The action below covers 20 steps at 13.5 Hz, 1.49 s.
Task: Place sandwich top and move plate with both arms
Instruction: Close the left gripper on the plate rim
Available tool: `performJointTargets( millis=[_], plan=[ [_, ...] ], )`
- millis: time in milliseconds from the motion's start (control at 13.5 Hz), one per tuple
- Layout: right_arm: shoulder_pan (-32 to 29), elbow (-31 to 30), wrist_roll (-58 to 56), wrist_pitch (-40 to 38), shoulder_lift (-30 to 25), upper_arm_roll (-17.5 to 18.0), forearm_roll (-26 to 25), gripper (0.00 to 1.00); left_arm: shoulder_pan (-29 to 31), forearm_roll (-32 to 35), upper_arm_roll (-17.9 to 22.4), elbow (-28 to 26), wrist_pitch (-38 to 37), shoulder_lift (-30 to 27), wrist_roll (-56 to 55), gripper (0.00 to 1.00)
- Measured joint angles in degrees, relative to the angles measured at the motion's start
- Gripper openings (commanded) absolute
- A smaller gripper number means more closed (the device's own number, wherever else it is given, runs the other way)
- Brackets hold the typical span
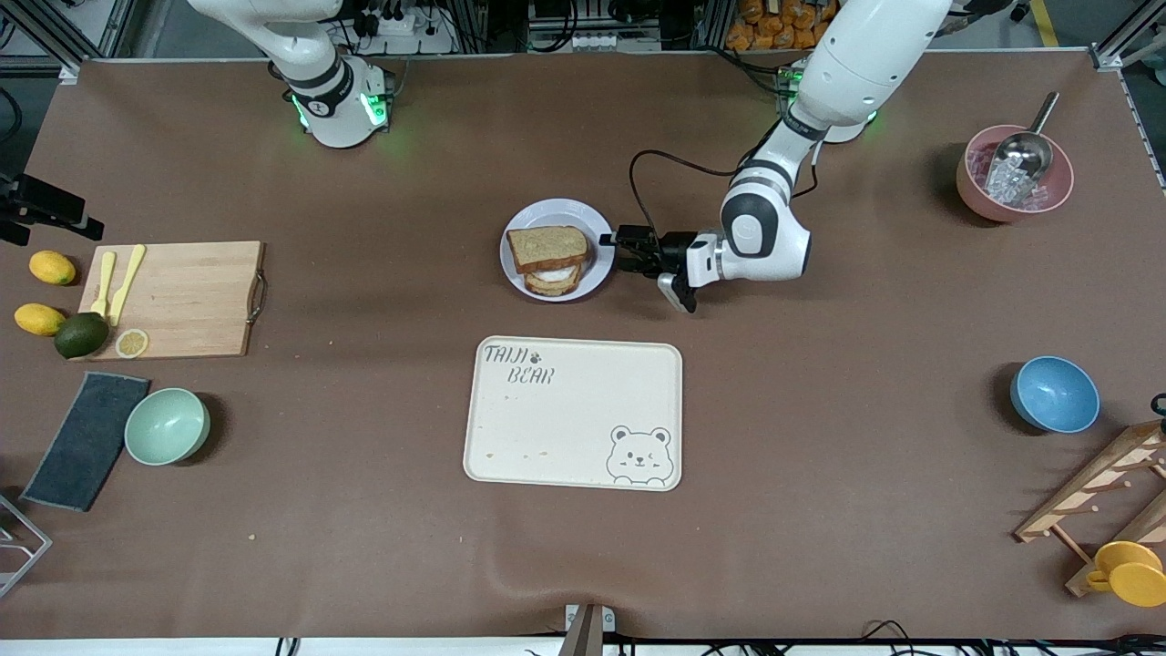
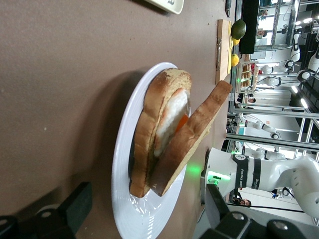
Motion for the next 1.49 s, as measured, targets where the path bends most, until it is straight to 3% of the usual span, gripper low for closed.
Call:
performJointTargets(
  millis=[594,669,817,1040,1486],
  plan=[
    [0.01,-0.06,0.0,0.0,0.03,0.03,0.44,1.0,-0.19,-6.09,-1.58,-0.17,-0.25,2.11,5.38,1.0],
    [0.01,-0.08,0.0,0.0,0.05,0.03,0.44,1.0,-0.2,-6.2,-1.73,-0.17,-0.23,2.15,5.43,0.83],
    [0.01,-0.13,0.0,0.0,0.07,0.03,0.45,1.0,-0.23,-6.22,-1.75,-0.17,-0.17,2.3,6.03,0.33],
    [0.01,-0.62,0.0,0.0,0.12,0.03,0.45,1.0,-0.32,-6.62,-1.77,-0.18,-0.16,3.05,9.87,0.01],
    [0.0,-0.89,0.0,0.0,0.26,0.02,0.45,1.0,-0.32,-7.08,-1.76,-0.17,0.01,3.83,11.39,0.0]
  ],
)
